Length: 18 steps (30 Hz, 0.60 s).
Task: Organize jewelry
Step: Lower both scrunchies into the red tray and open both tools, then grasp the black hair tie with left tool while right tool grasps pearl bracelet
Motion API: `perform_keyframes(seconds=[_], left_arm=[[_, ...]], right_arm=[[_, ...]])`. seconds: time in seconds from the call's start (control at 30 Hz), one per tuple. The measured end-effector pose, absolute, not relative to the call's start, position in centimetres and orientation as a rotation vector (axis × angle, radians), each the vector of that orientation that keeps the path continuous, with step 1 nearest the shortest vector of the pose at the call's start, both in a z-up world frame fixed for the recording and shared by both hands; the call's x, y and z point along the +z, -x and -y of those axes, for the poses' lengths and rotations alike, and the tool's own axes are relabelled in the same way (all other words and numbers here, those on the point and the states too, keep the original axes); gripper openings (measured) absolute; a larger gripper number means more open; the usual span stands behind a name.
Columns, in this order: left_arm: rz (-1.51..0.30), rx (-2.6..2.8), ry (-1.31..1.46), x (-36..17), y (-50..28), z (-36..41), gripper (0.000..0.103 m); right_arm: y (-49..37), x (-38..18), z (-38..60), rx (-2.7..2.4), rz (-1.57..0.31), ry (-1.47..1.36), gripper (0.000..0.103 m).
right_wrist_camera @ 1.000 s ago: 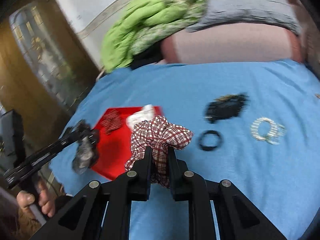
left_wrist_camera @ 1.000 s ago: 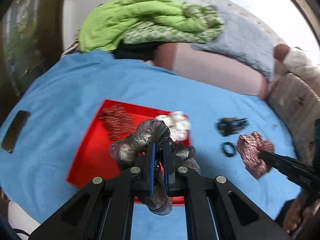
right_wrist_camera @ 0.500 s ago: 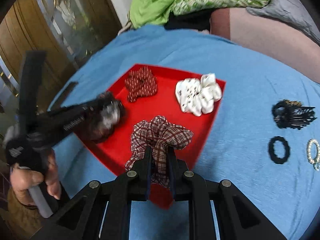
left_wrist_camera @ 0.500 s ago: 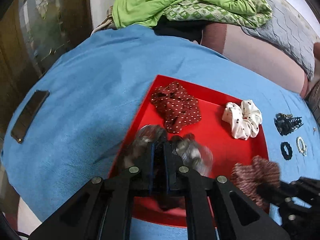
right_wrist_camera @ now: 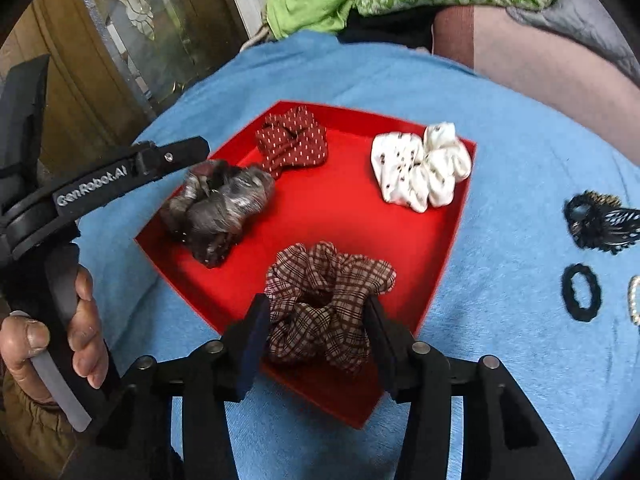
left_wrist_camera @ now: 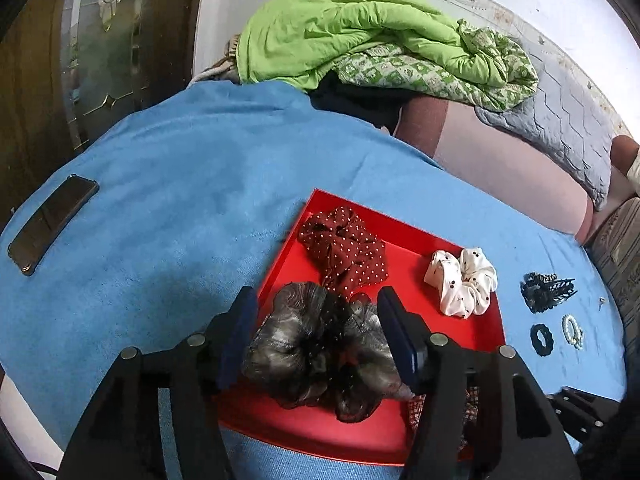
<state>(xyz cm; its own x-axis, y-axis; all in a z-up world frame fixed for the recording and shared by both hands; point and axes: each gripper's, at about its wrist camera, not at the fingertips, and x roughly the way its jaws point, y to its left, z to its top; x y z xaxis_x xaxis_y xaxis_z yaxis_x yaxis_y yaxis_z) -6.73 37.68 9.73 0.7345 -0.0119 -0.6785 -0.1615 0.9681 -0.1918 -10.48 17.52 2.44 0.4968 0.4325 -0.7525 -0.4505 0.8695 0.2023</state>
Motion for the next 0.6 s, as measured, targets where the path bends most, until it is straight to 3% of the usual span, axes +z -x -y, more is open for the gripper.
perform_keyframes(seconds=[0.37,0.6], left_arm=[[-0.662,0.063,0.216,12.2,9.3,-34.6,0.062],[-0.701,-0.155,0.117,15.2,9.9,-25.7,0.062]], right_arm=[[15.4,4.6,-7.2,0.393,-0.802,-0.035,0.061],[15.7,2.5,6.1,0.163,-0.842,-0.172,0.061]])
